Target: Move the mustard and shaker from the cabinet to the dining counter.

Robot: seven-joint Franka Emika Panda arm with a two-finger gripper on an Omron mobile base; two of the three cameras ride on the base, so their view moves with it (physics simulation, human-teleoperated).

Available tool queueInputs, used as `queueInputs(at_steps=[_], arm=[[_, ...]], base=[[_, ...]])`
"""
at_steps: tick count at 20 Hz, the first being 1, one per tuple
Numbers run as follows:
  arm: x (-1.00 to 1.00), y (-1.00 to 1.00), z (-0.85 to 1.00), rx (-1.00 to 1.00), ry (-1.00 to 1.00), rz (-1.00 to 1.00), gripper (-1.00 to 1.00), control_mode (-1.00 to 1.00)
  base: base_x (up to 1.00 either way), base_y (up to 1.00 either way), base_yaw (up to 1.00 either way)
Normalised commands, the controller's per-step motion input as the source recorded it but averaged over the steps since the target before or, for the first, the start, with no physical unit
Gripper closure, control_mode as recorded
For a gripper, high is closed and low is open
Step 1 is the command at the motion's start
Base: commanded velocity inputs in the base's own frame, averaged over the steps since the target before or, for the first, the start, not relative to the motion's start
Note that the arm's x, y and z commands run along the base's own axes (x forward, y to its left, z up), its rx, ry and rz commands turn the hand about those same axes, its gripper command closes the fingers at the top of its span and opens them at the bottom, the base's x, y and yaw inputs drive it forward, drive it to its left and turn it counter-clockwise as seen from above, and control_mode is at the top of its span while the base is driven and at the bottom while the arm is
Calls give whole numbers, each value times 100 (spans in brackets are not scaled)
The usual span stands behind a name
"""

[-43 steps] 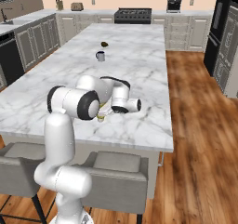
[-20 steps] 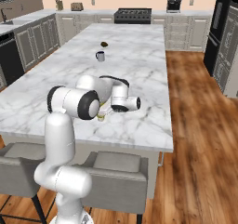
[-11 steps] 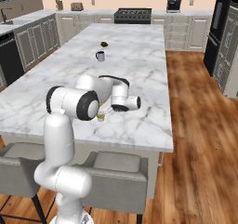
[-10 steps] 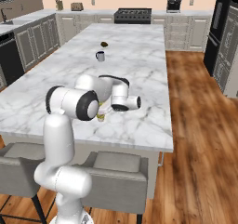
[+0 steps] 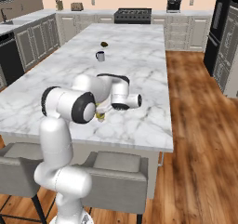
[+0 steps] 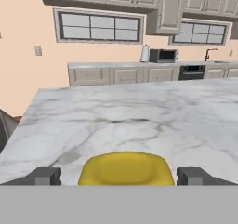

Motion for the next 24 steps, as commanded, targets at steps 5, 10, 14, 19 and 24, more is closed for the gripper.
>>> queueInputs(at_steps=[5, 10, 14, 19, 24], arm=[[-12, 0, 35, 0, 0, 0, -100, -100], [-25, -10, 52, 0, 4, -2, -100, -100], [-22, -20, 54, 0, 18, -13, -100, -100], [-6, -9, 61, 0, 32, -19, -100, -100], [-36, -5, 48, 0, 27, -26, -100, -100]], base=[[0, 0, 0], [0, 0, 0], [0, 0, 0], [0, 0, 0], [0, 0, 0]])
